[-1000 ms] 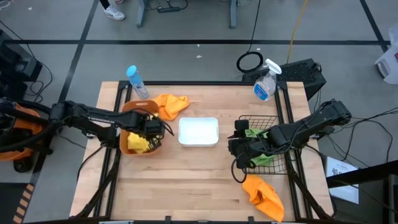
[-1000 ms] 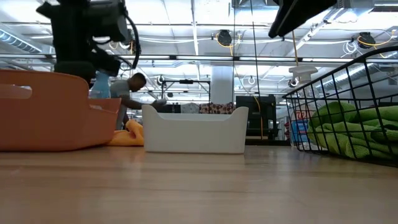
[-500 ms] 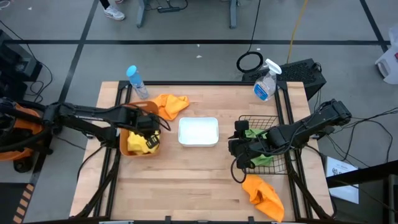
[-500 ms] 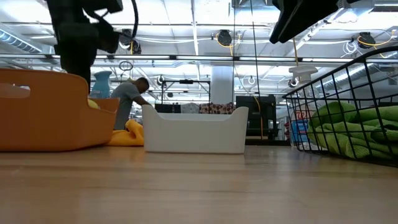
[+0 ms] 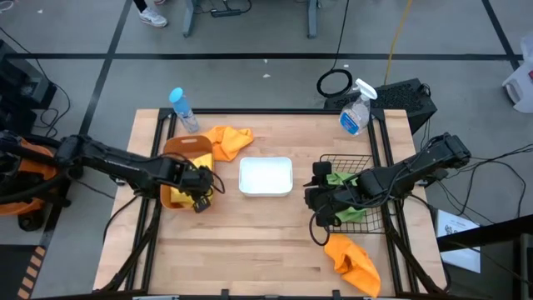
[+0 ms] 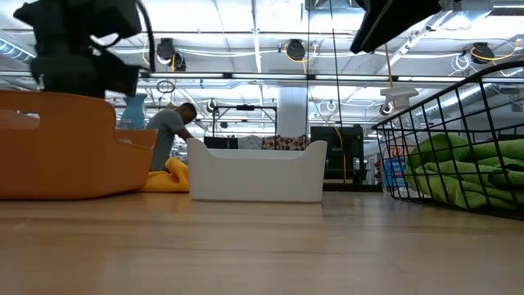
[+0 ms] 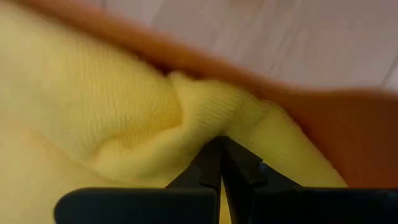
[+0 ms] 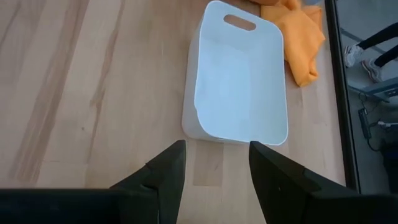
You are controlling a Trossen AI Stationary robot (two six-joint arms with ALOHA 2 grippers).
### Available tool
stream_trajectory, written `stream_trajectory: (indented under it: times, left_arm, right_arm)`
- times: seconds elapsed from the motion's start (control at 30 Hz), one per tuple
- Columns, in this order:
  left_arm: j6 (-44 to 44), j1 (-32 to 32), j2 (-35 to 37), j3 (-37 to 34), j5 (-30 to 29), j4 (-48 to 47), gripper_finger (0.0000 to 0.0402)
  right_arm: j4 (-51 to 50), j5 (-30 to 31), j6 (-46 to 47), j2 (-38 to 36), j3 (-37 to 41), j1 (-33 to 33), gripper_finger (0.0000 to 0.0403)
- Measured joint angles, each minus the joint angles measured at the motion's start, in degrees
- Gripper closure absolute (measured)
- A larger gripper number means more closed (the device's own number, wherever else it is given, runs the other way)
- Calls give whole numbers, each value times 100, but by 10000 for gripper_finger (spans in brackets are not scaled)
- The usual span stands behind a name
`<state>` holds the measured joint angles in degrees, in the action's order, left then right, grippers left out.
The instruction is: Sort microfiber towel by color & place in baskets
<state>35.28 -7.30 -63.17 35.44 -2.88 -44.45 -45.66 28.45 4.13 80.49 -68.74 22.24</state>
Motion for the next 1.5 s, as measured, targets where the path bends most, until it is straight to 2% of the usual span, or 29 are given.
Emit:
stream_trajectory:
  times: [0.23, 0.5, 0.67, 1.03, 1.13, 1.23, 1.5]
  left_arm:
    - [197, -287, 65, -74, 392, -9, 389]
    - [344, -489, 229, 554, 366, -615, 389]
    - [308, -489, 239, 1007, 116, -1091, 389]
    - [-331, -369, 235, 1813, -867, -957, 384]
    - [-793, -137, 207, 1991, -1224, -901, 360]
    - [-1654, 327, 46, 2030, -1537, -505, 318]
    - [-3602, 1884, -1083, 2032, -1506, 440, 187]
  right_arm:
    - [44, 2, -36, 0, 1, 0, 235]
    - [54, 0, -54, 0, 1, 0, 235]
    - [30, 1, -47, 0, 1, 0, 235]
    - [46, 2, 101, 0, 1, -1, 235]
    - [82, 2, 60, 0, 1, -1, 235]
    - [239, 4, -163, 0, 1, -7, 235]
    - [828, 4, -941, 0, 0, -229, 235]
